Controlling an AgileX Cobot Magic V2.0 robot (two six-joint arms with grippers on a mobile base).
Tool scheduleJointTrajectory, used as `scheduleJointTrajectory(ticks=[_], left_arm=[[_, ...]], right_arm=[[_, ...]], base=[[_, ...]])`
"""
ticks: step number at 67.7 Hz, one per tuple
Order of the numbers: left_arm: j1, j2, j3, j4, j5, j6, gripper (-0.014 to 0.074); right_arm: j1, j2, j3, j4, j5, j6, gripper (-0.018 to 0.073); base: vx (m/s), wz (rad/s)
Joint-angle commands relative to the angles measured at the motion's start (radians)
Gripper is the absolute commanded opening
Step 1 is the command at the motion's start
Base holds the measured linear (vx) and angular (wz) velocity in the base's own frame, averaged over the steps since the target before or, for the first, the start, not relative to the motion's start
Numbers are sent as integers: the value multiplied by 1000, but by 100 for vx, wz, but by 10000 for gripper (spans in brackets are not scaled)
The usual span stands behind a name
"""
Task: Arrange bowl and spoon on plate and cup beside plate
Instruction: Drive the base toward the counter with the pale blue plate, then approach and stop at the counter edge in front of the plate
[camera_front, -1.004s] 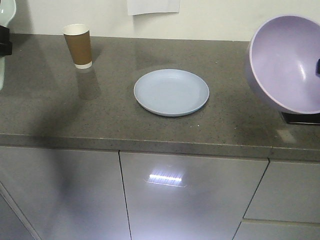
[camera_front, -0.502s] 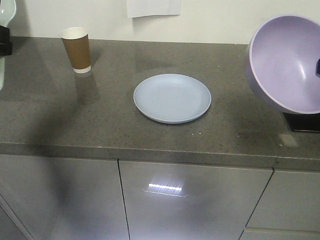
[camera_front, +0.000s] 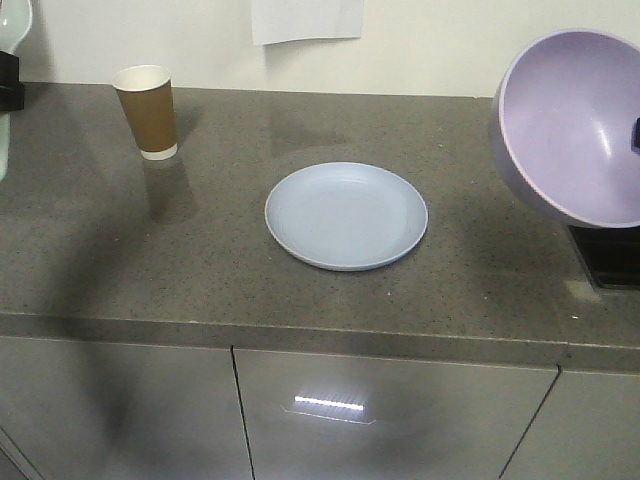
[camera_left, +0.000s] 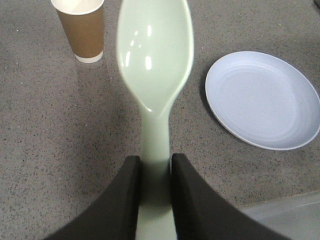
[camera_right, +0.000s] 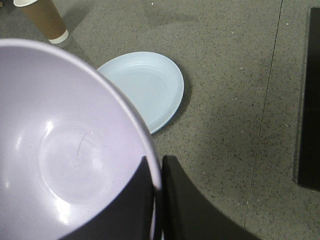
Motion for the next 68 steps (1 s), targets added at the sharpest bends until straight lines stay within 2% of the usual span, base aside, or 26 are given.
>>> scheduleJointTrajectory(ticks=[1, 68], left_arm=[[-1, -26, -26, -24, -55, 1, -7], [-1, -26, -26, -24, -55, 1, -7]], right_arm=[[-1, -18, -32, 41, -53, -10, -6], [-1, -18, -32, 41, -53, -10, -6]], base=[[8, 0], [7, 2]])
